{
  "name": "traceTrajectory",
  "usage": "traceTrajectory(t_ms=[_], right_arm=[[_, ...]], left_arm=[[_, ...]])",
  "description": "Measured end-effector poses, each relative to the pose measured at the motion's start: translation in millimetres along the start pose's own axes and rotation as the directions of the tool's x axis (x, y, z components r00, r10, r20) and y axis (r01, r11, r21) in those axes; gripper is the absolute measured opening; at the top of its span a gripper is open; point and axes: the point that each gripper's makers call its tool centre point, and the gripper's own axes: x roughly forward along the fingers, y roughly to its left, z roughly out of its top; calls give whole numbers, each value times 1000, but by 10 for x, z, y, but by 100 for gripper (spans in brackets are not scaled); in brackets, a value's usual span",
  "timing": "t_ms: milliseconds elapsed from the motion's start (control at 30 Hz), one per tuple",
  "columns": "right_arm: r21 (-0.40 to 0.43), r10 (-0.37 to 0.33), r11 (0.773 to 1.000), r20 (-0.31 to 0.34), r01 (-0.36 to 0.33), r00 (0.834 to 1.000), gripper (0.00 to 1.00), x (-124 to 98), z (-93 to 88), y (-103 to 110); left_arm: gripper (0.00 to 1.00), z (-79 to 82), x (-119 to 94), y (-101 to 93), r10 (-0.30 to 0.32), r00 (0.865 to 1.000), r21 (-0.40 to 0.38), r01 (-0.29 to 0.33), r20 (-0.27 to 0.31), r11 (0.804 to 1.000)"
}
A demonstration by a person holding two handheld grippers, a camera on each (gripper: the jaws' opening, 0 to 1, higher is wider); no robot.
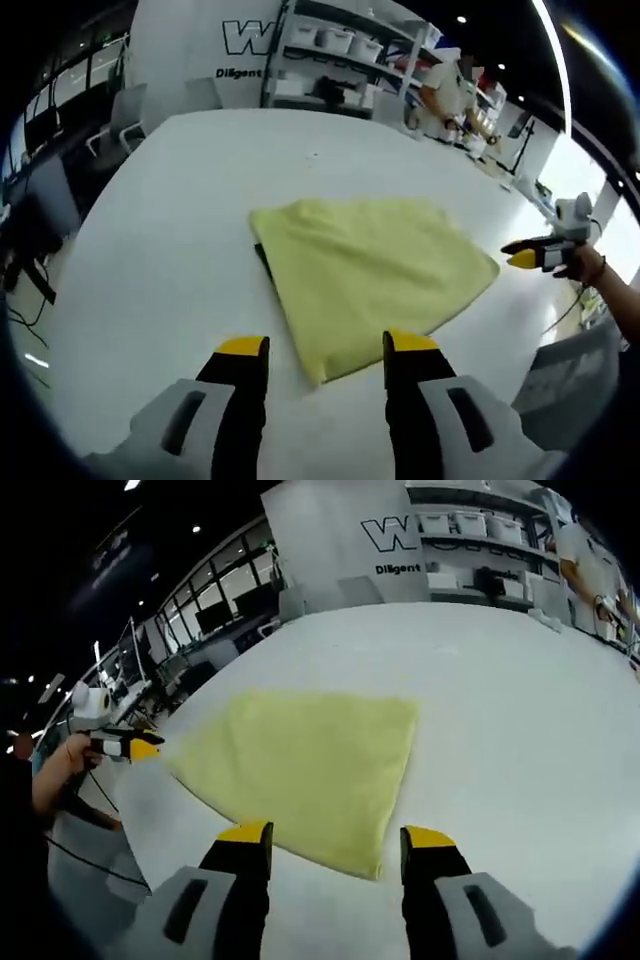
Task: Fold the garment on the visible template until the final outline fits inside the template.
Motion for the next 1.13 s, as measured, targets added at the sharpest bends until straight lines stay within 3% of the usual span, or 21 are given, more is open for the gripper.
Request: traceTrajectory(t_ms=[133,500,667,933,1133], right_arm=[[-39,12,999,36,-11,999,68,-121,106,148],[-64,-2,998,64,6,998,96,-416,235,287],[-60,-18,998,62,22,998,99,-523,195,308],[-66,-24,997,65,28,998,99,-652,134,333],[-73,-28,997,61,33,998,99,-684,120,316]], left_arm=[[70,60,-124,-42,20,1000,28,-20,5,999],[90,76,-409,-176,45,999,26,-45,31,999],[99,71,-547,-268,56,997,23,-57,45,998],[99,-22,-659,-367,73,997,51,-74,12,996],[99,-55,-647,-410,58,998,26,-58,14,998]])
